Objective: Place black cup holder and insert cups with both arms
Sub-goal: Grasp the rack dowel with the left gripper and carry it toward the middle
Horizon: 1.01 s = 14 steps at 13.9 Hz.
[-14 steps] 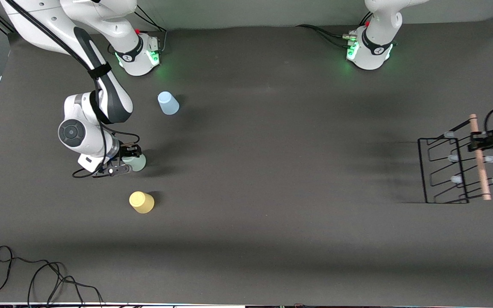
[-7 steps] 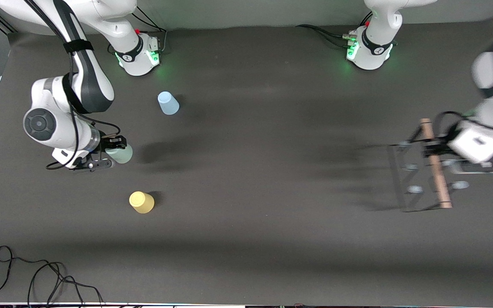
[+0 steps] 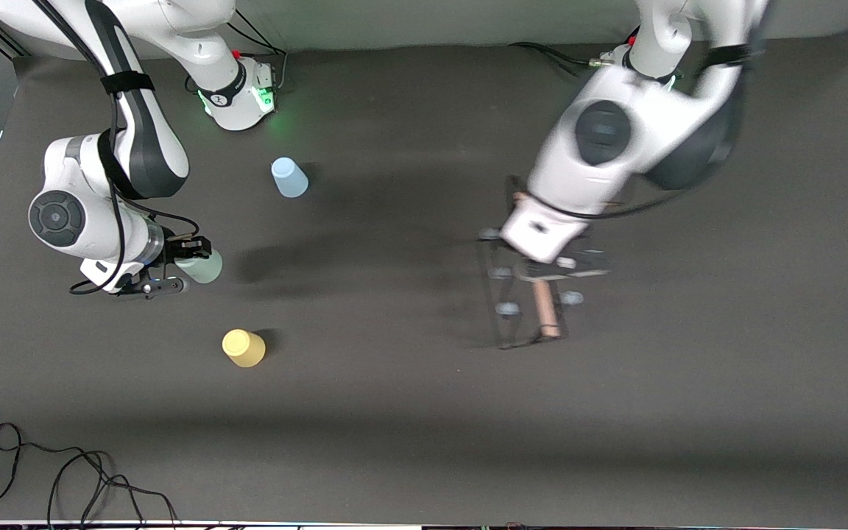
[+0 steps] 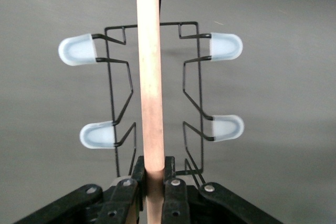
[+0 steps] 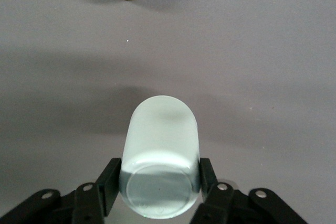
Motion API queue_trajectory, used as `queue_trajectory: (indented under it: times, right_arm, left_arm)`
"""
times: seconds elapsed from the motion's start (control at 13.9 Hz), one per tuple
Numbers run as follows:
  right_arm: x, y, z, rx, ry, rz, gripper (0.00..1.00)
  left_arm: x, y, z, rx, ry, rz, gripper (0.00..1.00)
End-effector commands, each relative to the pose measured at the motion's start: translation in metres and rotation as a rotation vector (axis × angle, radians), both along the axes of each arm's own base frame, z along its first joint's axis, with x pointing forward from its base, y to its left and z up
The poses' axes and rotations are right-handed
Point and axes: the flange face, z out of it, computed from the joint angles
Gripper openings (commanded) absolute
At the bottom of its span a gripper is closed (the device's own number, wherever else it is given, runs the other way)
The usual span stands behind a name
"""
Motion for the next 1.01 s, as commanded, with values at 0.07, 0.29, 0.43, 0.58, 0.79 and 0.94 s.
queue_trajectory:
  times: [0.07,0.29,0.43,0.58,0.79,0.94]
  right_arm:
    - [0.008,-0.001,0.023,-0.008,0.007,0.006,0.21]
    - [0.013,0.002,0.058,-0.014,0.045,0.002,0.21]
    - [0.013,0.002,0.083,-0.013,0.030,0.003,0.21]
    - [0.007,0.007,0.104,-0.004,0.021,-0.003,0.21]
    - [-0.005,0.032,0.143,0.123,-0.015,-0.027,0.21]
    - [-0.012,0.048,0.156,0.136,-0.035,0.000,0.21]
  left_arm:
    - [-0.030,-0.119,-0.008,-0.032,-0.017,-0.049,0.00]
    - [-0.062,-0.184,-0.024,-0.043,-0.034,-0.025,0.00]
    - [-0.075,-0.205,-0.041,-0.038,-0.070,0.000,0.00]
    - [-0.085,-0.221,-0.069,-0.012,-0.107,0.010,0.00]
    - [-0.094,-0.230,-0.093,0.000,-0.114,-0.008,0.00]
    - [-0.091,-0.229,-0.096,-0.003,-0.131,-0.025,0.00]
